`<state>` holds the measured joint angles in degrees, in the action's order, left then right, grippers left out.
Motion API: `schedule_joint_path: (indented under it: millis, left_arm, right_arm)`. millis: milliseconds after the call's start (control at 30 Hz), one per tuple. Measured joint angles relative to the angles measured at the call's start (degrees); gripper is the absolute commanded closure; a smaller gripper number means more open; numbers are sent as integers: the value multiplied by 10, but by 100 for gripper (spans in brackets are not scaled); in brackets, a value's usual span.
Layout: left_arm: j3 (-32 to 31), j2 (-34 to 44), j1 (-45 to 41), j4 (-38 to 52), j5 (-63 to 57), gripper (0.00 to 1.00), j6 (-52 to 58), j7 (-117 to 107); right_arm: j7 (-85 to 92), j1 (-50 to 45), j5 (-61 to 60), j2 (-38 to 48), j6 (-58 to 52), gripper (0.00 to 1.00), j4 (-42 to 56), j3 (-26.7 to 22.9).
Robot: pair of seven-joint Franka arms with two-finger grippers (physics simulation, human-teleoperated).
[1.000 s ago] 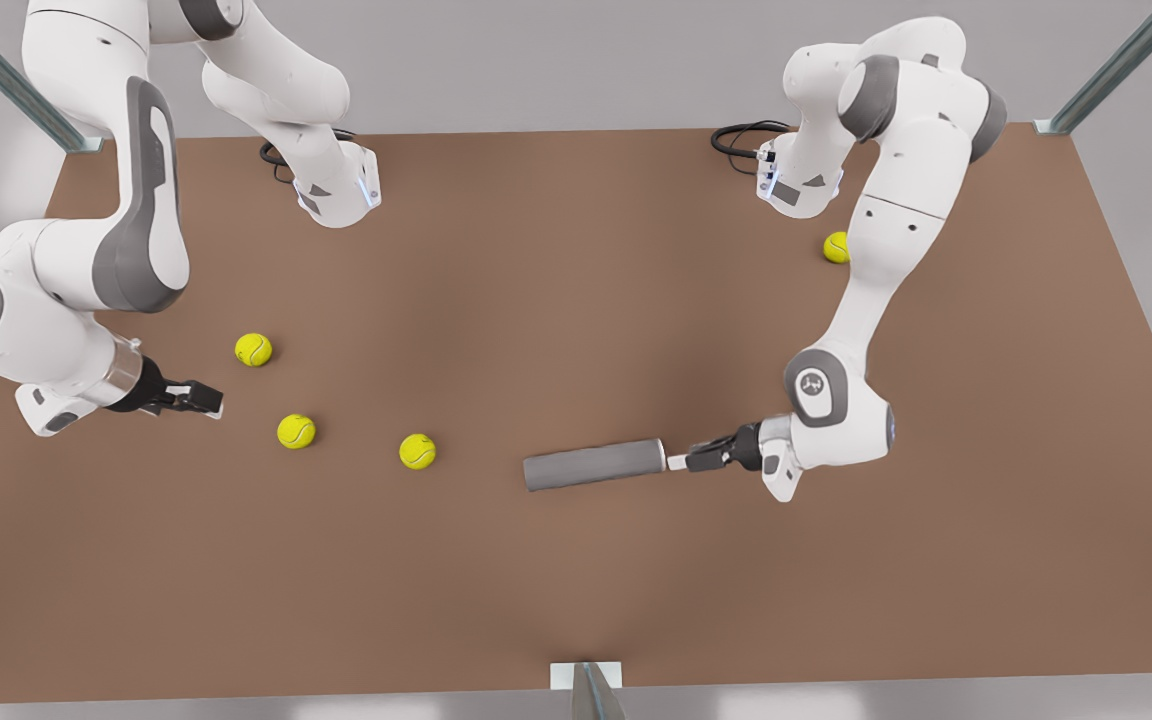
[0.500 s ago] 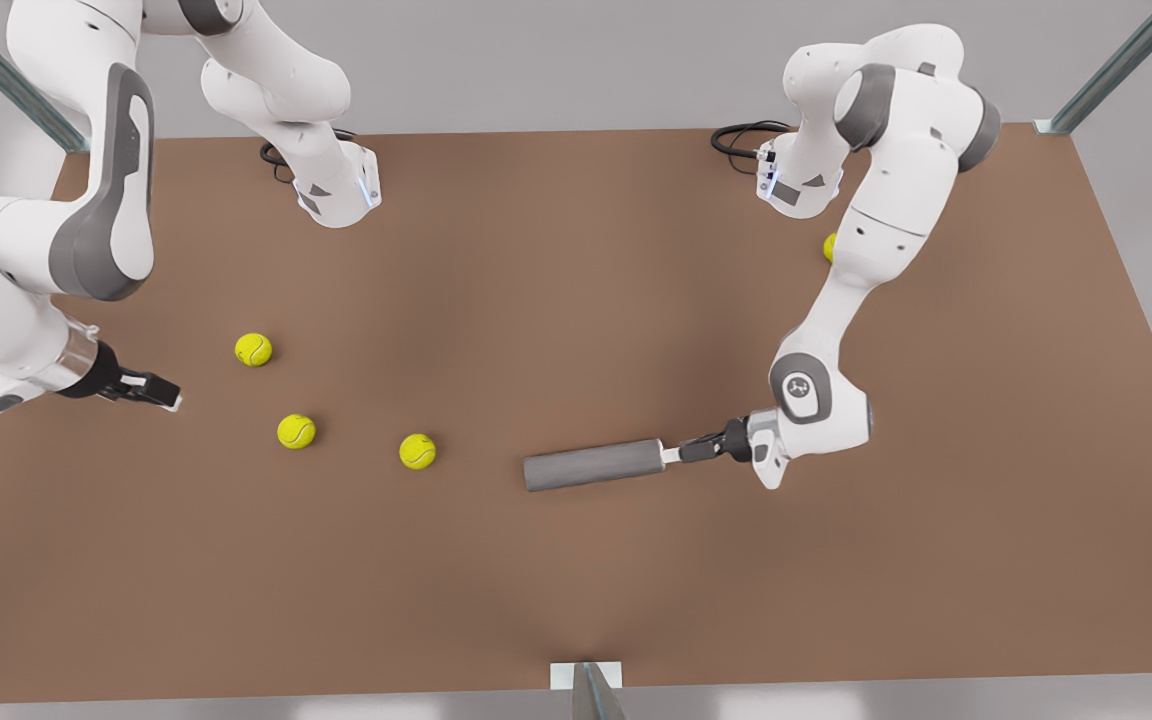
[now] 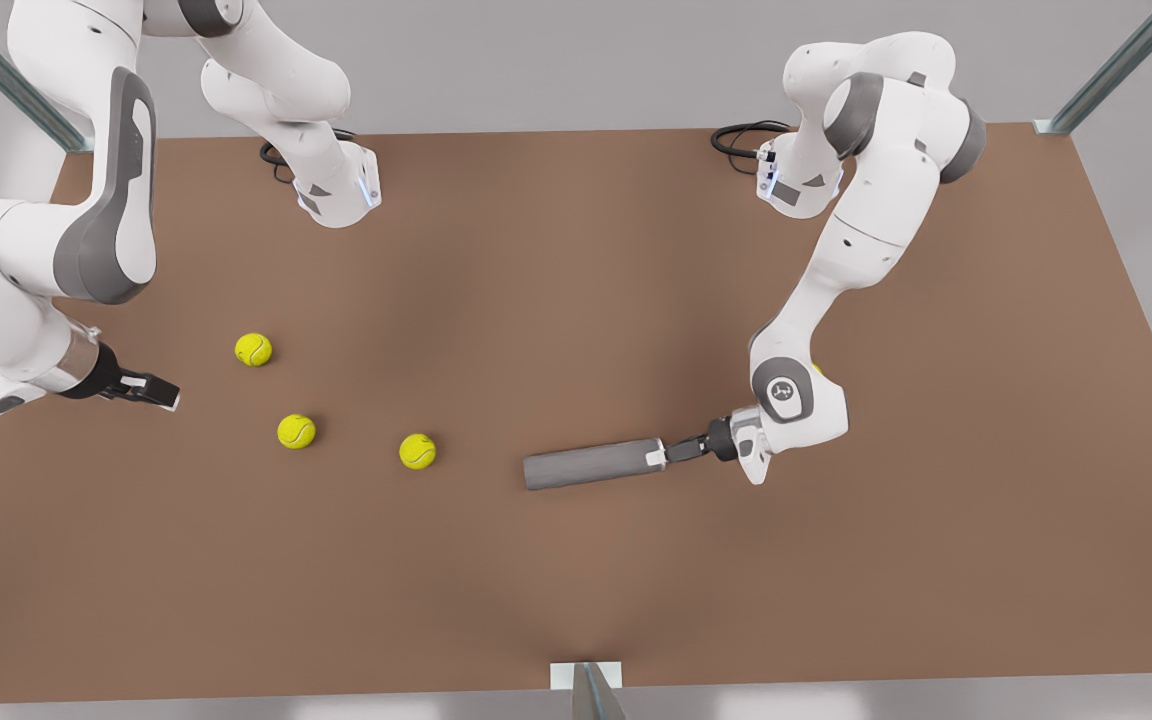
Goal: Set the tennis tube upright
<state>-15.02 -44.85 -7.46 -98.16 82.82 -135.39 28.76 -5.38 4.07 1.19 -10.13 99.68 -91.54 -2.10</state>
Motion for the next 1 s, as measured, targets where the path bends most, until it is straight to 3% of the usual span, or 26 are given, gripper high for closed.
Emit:
schedule_joint_path:
  millis: [800, 833, 900, 1000]
  left_arm:
    - [-2, 1, -18, 20, 151, 0, 29, 76]
    - [-1, 3, -18, 19, 154, 5, 32, 77]
    - [-1, 5, -18, 19, 158, 44, 36, 80]
    - [-1, 6, -18, 20, 161, 65, 40, 83]
  right_arm:
    - [-2, -1, -3, 0, -2, 0, 2, 0]
    - [-2, -1, -3, 0, -2, 0, 2, 0]
    - [-2, -1, -3, 0, -2, 0, 3, 0]
    - [-2, -2, -3, 0, -2, 0, 4, 0]
